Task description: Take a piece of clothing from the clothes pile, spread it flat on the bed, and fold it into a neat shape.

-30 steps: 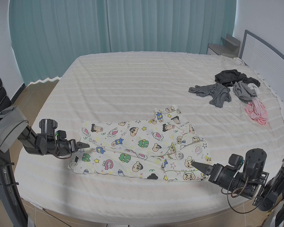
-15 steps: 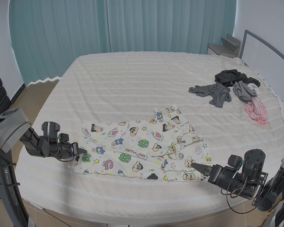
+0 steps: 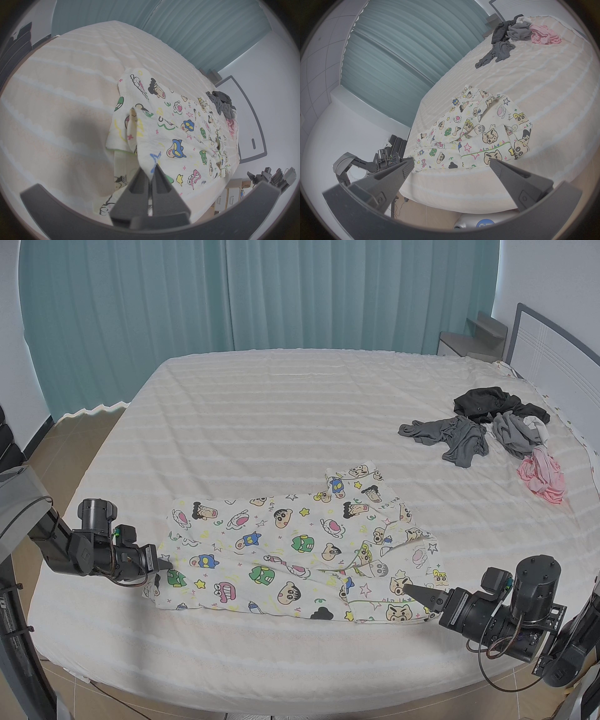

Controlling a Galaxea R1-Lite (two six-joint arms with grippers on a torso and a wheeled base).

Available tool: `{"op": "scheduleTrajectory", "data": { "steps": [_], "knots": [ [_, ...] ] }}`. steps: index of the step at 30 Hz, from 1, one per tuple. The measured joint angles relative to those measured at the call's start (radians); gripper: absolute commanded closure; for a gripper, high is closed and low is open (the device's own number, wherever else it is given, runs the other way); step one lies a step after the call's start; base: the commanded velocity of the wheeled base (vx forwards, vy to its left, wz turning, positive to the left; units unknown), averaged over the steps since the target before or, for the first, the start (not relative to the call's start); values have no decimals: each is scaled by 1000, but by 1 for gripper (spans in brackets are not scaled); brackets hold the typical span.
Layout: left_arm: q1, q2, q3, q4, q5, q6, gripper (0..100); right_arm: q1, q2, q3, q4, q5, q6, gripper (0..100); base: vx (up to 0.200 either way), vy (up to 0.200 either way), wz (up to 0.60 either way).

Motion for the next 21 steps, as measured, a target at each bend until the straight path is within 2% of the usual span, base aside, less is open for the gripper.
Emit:
{"op": "scheduleTrajectory", "data": {
  "steps": [18, 21],
  "knots": [
    [9, -107, 99, 87, 5, 10, 100, 0, 0, 5, 0, 1, 0, 0, 0, 0, 0],
    [16, -113, 107, 114, 6, 48, 100, 0, 0, 5, 0, 1, 0, 0, 0, 0, 0]
  ]
}}
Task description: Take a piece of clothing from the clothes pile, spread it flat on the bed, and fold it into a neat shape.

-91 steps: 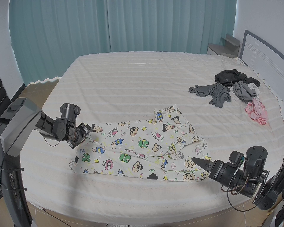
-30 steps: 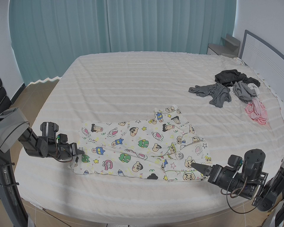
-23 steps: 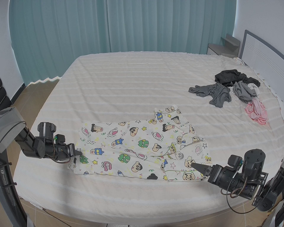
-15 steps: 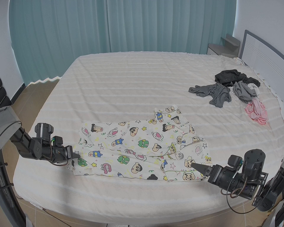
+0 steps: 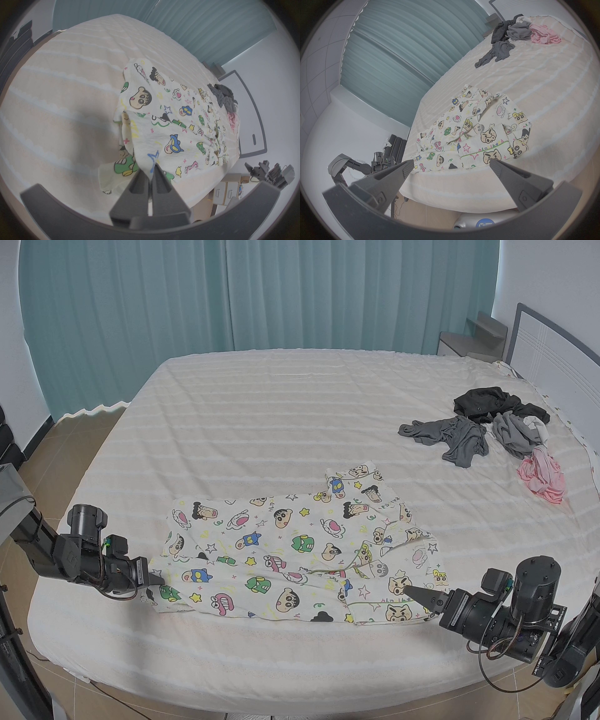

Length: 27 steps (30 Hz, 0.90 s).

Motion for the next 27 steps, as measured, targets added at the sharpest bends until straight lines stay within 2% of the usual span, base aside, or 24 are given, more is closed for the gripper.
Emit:
{"op": "scheduleTrajectory", "data": {
  "steps": [5, 20, 23, 27],
  "knots": [
    [19, -4, 21, 30, 1, 46, 100, 1, 0, 0, 0, 0, 0, 0, 0, 0, 0],
    [33, -33, 88, 32, 0, 53, 100, -18, 1, 1, 1, 19, -3, 0, 0, 0, 0],
    [33, -34, 95, 31, 0, 54, 100, -58, 4, -5, 5, 58, -37, 0, 0, 0, 0],
    [33, -35, 100, 29, -3, 54, 100, -147, 35, -37, 10, 158, -143, 0, 0, 0, 0]
  ]
}}
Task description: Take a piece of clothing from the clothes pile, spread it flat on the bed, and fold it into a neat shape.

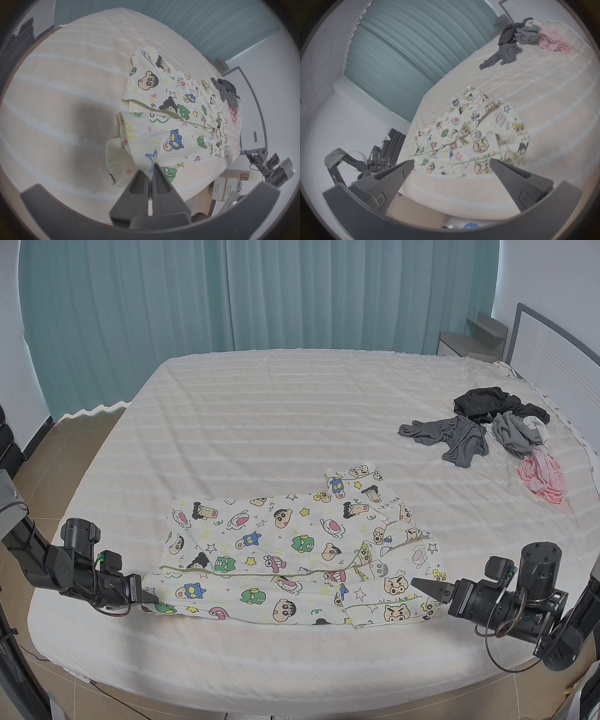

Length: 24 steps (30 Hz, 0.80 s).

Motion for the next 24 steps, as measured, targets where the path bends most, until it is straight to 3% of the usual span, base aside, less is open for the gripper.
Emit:
{"op": "scheduleTrajectory", "data": {
  "steps": [7, 12, 13, 17, 24],
  "knots": [
    [-2, -1, 6, -2, -4, 0, 100, -138, 178, -191, 66, 92, -151, 0, 0, 0, 0],
    [-3, -1, 8, -2, -5, -3, 100, -176, 288, -373, 261, 139, -194, 0, 0, 0, 0],
    [-4, -1, 8, -2, -5, -4, 0, -180, 302, -400, 295, 146, -199, 0, 0, 0, 0],
    [-4, -1, 10, -1, -6, -7, 0, -188, 349, -496, 396, 172, -219, 0, 0, 0, 0],
    [-1, -2, 14, -4, -5, -7, 0, -192, 386, -538, 407, 201, -227, 0, 0, 0, 0]
  ]
}}
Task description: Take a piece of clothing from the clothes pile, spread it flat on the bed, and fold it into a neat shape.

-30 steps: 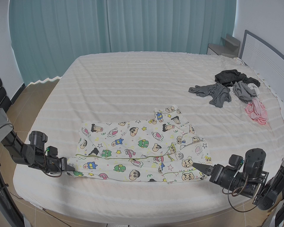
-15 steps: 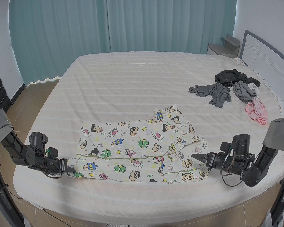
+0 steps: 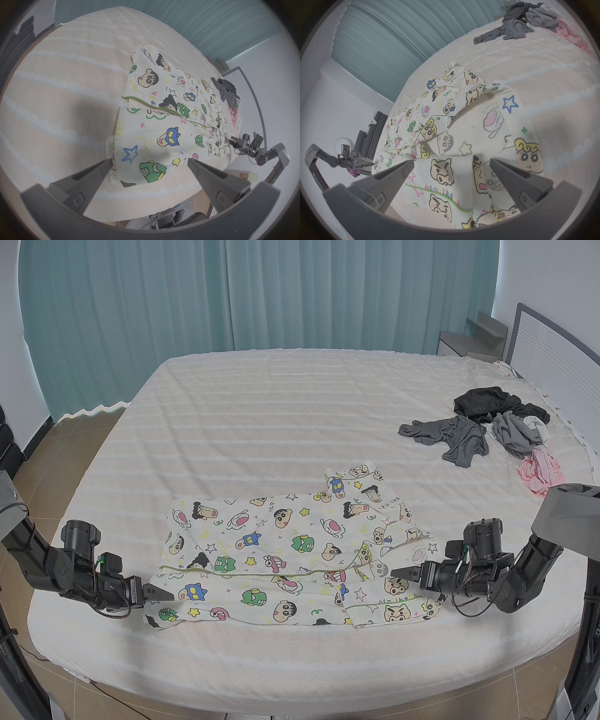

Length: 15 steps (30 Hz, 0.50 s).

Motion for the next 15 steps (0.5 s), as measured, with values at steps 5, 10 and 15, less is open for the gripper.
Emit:
{"op": "scheduleTrajectory", "data": {
  "steps": [5, 10, 15],
  "knots": [
    [22, -17, -13, -3, -3, -6, 0, 0, 7, 4, 0, 27, 0, 0, 0, 0, 0],
    [37, -37, -54, 2, -4, -16, 0, 0, 11, 7, 0, 64, -1, 0, 0, 0, 0],
    [38, -28, -97, 6, -2, -17, 0, 3, 13, 7, 0, 84, -2, 0, 0, 0, 0]
  ]
}}
